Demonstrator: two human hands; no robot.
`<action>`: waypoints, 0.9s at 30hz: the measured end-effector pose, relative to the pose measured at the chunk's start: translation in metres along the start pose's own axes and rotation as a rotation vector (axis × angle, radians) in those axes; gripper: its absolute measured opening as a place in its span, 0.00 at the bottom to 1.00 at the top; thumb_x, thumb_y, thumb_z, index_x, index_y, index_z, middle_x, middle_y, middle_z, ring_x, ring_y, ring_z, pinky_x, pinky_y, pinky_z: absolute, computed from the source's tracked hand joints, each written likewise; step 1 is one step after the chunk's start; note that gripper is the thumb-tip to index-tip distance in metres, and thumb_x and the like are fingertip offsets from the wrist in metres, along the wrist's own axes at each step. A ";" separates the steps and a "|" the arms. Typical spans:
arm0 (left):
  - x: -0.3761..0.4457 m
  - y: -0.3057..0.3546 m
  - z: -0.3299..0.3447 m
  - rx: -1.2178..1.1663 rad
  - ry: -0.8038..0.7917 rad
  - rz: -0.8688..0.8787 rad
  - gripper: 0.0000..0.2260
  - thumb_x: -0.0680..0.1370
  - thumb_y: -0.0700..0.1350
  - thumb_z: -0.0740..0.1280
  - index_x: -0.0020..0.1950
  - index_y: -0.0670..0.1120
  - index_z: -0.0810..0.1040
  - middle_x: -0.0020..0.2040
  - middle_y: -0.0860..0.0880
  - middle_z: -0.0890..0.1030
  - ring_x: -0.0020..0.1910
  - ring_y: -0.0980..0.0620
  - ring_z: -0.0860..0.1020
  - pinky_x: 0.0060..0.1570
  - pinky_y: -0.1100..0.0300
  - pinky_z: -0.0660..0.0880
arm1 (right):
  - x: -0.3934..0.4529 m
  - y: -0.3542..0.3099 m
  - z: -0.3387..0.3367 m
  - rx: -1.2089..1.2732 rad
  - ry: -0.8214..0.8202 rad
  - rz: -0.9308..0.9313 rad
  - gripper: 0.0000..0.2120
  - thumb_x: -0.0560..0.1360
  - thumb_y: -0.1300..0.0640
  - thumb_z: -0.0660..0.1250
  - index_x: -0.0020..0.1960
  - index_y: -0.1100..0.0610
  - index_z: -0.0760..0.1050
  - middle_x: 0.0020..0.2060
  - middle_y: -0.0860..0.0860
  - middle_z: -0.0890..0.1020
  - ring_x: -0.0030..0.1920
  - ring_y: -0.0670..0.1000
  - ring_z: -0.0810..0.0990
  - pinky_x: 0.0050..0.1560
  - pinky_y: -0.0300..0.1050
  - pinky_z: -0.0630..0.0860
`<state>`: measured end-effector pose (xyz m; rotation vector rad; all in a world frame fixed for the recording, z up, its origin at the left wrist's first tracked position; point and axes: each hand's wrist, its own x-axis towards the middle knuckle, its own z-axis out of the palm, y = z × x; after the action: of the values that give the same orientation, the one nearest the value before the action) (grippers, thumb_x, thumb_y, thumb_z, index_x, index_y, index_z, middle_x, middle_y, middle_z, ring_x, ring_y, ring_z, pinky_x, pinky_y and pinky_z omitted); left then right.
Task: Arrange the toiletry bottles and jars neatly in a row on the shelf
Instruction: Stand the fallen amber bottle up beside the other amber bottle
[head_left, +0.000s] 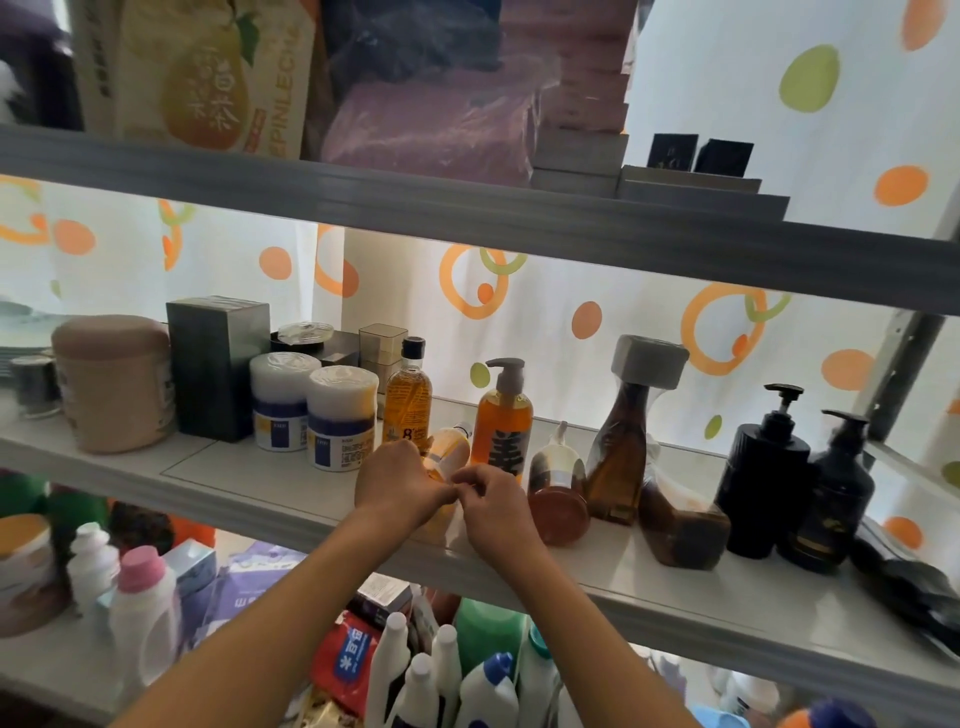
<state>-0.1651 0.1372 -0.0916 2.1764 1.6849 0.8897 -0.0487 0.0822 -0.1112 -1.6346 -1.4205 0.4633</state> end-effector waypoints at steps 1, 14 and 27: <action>0.000 -0.002 -0.003 -0.077 -0.023 -0.060 0.25 0.65 0.63 0.74 0.49 0.44 0.81 0.41 0.49 0.81 0.38 0.52 0.80 0.33 0.63 0.73 | -0.001 -0.001 0.000 0.008 0.007 0.010 0.11 0.80 0.58 0.63 0.61 0.56 0.79 0.55 0.51 0.82 0.55 0.49 0.78 0.59 0.45 0.76; -0.063 -0.022 -0.030 -0.763 0.119 -0.196 0.30 0.65 0.54 0.79 0.62 0.46 0.74 0.54 0.50 0.80 0.50 0.50 0.80 0.43 0.63 0.77 | -0.013 -0.043 -0.004 0.497 -0.145 0.270 0.20 0.80 0.42 0.61 0.59 0.58 0.76 0.50 0.56 0.84 0.48 0.55 0.85 0.48 0.50 0.84; -0.080 -0.009 -0.070 -0.741 -0.208 -0.018 0.27 0.66 0.56 0.77 0.60 0.47 0.75 0.55 0.50 0.81 0.52 0.51 0.79 0.52 0.55 0.78 | -0.040 -0.074 -0.039 0.633 -0.034 0.194 0.15 0.68 0.46 0.77 0.49 0.53 0.80 0.46 0.55 0.87 0.44 0.55 0.87 0.39 0.47 0.83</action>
<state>-0.2262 0.0534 -0.0663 1.6665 1.0383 1.0282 -0.0734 0.0268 -0.0418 -1.2449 -0.9942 0.9476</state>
